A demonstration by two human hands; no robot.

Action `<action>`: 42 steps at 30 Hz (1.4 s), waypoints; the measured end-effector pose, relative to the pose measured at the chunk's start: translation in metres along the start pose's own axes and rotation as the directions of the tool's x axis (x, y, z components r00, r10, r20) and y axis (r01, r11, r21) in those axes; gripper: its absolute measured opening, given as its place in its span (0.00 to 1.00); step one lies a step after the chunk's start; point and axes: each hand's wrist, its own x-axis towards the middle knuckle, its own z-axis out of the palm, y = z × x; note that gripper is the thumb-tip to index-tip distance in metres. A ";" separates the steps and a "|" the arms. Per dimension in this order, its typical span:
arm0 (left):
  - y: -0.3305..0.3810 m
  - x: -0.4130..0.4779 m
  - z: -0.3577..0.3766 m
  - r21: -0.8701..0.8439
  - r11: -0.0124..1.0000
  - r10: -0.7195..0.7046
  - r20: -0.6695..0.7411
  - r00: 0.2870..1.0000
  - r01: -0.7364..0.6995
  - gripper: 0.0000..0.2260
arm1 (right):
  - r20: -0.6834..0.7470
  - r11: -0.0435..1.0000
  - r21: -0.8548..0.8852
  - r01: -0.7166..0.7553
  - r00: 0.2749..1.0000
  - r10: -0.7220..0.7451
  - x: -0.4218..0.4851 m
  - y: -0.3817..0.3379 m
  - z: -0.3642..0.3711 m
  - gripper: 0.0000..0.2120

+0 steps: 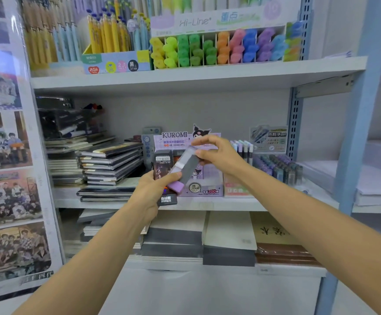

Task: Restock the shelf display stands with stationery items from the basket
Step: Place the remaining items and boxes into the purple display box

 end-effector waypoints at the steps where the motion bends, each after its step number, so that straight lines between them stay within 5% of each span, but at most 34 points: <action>1: 0.003 -0.002 0.001 -0.036 0.999 -0.018 -0.010 1.000 0.017 0.11 | 0.028 0.999 -0.028 0.023 0.999 -0.022 -0.003 0.001 -0.003 0.10; 7: 0.019 -0.015 0.007 -0.183 0.976 -0.117 0.022 0.993 0.119 0.08 | 0.255 0.977 -0.194 0.093 0.966 -0.042 -0.024 0.010 -0.016 0.20; 9: 0.022 -0.019 0.007 -0.252 0.957 -0.130 0.065 0.989 0.142 0.15 | 0.222 0.963 -0.240 0.119 0.973 -0.064 -0.029 0.014 -0.017 0.16; 13: 0.023 -0.020 0.006 -0.359 0.925 -0.073 0.162 0.984 0.127 0.27 | 0.151 0.997 -0.066 0.030 0.988 -0.020 -0.035 0.015 -0.018 0.09; 19: 0.018 -0.021 0.016 -0.168 0.985 0.043 0.022 0.999 -0.038 0.12 | 0.185 0.993 0.115 -0.034 0.983 0.012 -0.046 0.003 -0.011 0.09; 24: 0.012 -0.023 0.014 0.003 0.981 0.194 -0.054 0.980 -0.194 0.08 | 0.283 0.997 0.022 -0.071 0.957 0.062 -0.051 -0.004 -0.008 0.12; 29: 0.010 -0.024 0.010 0.186 0.951 0.243 0.044 0.969 -0.247 0.09 | 0.093 0.999 -0.023 0.026 0.995 -0.024 -0.038 -0.015 -0.004 0.22; 33: 0.007 -0.019 0.008 0.162 0.965 0.196 0.087 0.977 -0.208 0.06 | 0.078 0.993 -0.080 0.085 0.994 -0.078 -0.021 -0.024 -0.005 0.18; 36: 0.005 -0.009 -0.001 0.112 0.980 0.160 0.063 0.985 -0.166 0.03 | -0.076 0.984 -0.143 0.103 0.991 -0.114 -0.003 -0.029 -0.013 0.14; 39: 0.000 0.001 -0.014 0.102 0.980 0.166 0.030 0.986 -0.168 0.04 | -0.230 0.965 -0.254 0.062 0.965 -0.123 0.015 -0.025 -0.022 0.11; 42: -0.006 0.009 -0.022 0.087 0.979 0.182 0.010 0.983 -0.183 0.05 | -0.218 0.919 -0.393 0.005 0.971 -0.098 0.026 -0.010 -0.018 0.10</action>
